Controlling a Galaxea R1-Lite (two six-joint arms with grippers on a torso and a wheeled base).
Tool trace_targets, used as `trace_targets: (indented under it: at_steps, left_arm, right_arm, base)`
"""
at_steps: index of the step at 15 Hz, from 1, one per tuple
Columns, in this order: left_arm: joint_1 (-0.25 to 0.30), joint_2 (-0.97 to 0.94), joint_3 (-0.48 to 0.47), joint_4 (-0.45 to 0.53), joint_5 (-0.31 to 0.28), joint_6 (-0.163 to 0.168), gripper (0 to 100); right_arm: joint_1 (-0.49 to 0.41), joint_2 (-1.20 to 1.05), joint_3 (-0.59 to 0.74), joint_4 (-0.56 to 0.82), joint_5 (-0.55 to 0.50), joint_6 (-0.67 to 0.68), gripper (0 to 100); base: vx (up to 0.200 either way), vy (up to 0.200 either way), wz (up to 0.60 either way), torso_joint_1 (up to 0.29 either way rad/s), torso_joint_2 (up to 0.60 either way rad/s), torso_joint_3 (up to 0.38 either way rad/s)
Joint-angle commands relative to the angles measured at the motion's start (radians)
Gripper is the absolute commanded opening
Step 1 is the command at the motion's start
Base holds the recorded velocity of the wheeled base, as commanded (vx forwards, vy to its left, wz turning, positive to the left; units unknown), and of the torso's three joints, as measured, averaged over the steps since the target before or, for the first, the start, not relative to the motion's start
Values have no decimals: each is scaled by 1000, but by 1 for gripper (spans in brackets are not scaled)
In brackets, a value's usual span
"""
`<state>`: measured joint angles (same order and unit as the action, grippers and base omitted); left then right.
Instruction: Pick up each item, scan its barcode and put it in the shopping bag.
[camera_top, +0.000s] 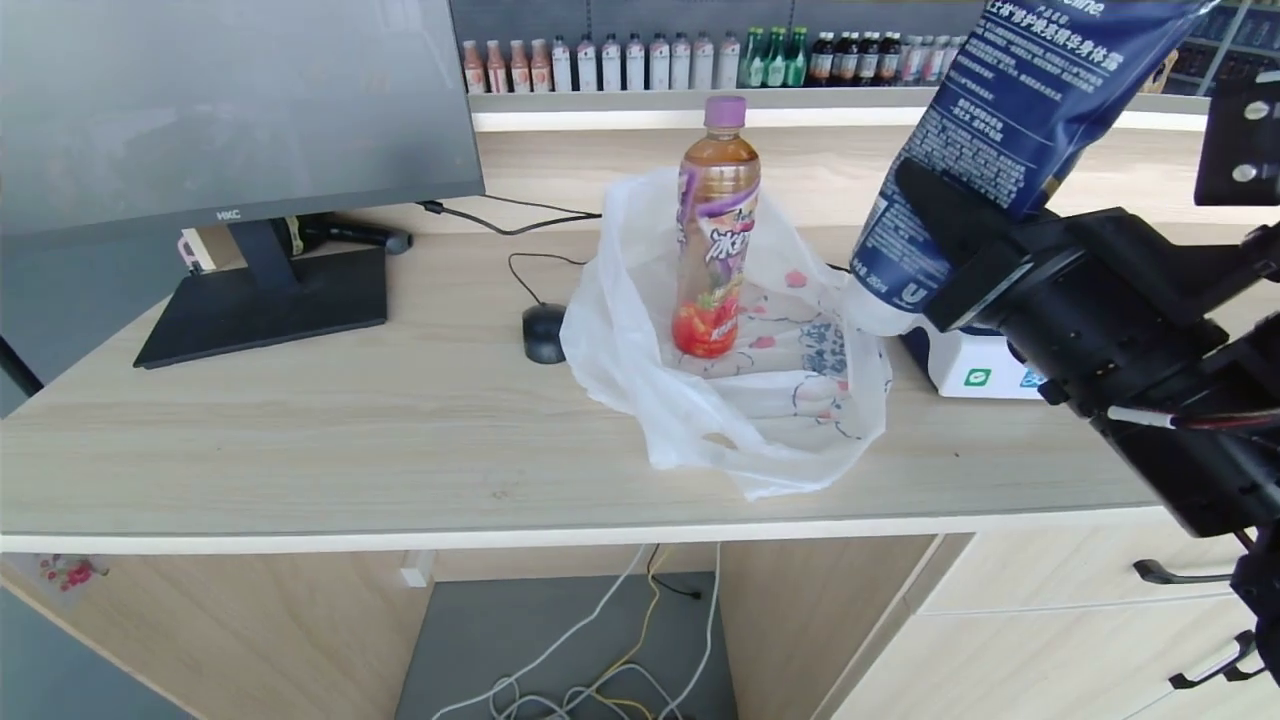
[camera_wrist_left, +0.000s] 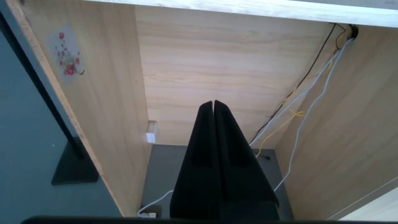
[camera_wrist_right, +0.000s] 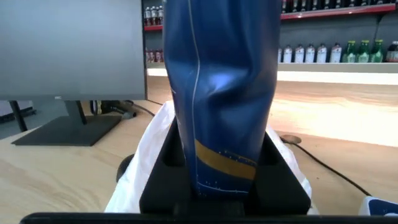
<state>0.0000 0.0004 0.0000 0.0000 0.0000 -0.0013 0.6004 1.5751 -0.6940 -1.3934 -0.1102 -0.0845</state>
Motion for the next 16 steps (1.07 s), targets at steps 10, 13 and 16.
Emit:
trace_targets:
  at_steps: [10,13,16]
  left_arm:
    - [0,0,0,0,0,0,0]
    - [0,0,0,0,0,0,0]
    - [0,0,0,0,0,0,0]
  right_arm:
    - [-76,283,-121,-3,30,2,0]
    - [-162,387,-197,-3,35,5,0]
    - [-188,427,-237,-3,53,5,0]
  base:
    - [0,0,0,0,0,0]
    - [0,0,0,0,0,0]
    - [0,0,0,0,0,0]
